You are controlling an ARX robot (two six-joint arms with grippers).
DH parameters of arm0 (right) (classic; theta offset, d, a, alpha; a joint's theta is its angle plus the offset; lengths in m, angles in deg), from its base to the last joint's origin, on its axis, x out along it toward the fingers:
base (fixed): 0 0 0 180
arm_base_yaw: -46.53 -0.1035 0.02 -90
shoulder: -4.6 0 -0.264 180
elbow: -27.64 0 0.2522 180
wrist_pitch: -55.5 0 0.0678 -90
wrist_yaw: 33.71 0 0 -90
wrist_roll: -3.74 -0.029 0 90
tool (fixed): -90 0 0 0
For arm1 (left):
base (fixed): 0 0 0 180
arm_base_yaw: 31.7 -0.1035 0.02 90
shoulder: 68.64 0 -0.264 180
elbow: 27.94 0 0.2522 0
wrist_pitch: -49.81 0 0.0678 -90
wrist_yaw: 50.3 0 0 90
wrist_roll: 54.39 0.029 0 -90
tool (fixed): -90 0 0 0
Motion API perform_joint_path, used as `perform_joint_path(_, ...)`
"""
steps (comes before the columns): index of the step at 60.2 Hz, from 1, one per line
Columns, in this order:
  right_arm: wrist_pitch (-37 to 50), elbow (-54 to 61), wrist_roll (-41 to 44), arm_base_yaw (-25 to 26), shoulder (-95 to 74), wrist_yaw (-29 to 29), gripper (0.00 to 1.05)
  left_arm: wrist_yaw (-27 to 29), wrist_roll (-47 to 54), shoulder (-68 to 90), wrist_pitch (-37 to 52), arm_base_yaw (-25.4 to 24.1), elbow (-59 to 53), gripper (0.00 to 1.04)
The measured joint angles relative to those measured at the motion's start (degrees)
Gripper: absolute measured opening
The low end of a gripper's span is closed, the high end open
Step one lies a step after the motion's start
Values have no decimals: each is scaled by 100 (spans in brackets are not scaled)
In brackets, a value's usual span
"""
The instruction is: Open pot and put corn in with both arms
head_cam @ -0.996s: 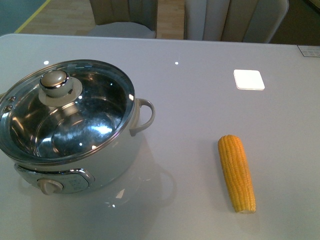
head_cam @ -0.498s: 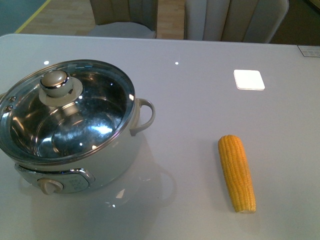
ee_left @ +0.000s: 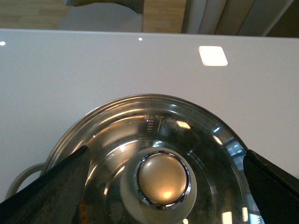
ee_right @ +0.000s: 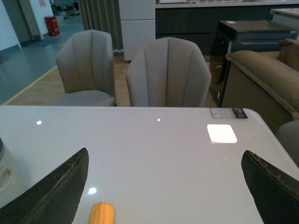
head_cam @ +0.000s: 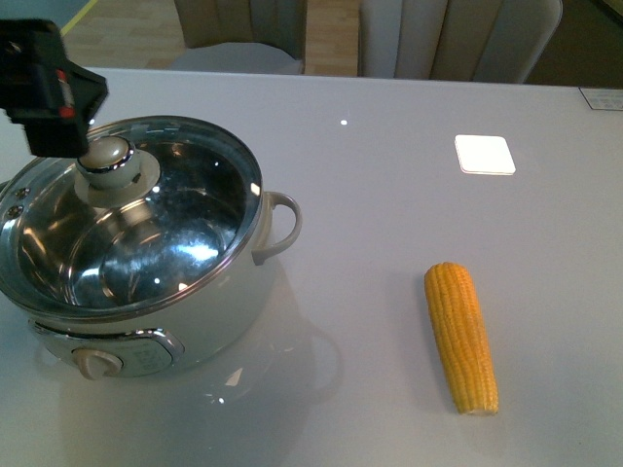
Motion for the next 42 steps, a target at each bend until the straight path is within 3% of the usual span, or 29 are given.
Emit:
perform_joint_path(14,0,0,0,0,0,0,96,22,138,1054,70,74,544,98)
perform_joint_path(42,0,0,0,0,0,0,96,256,133,1491,197,98,592,98)
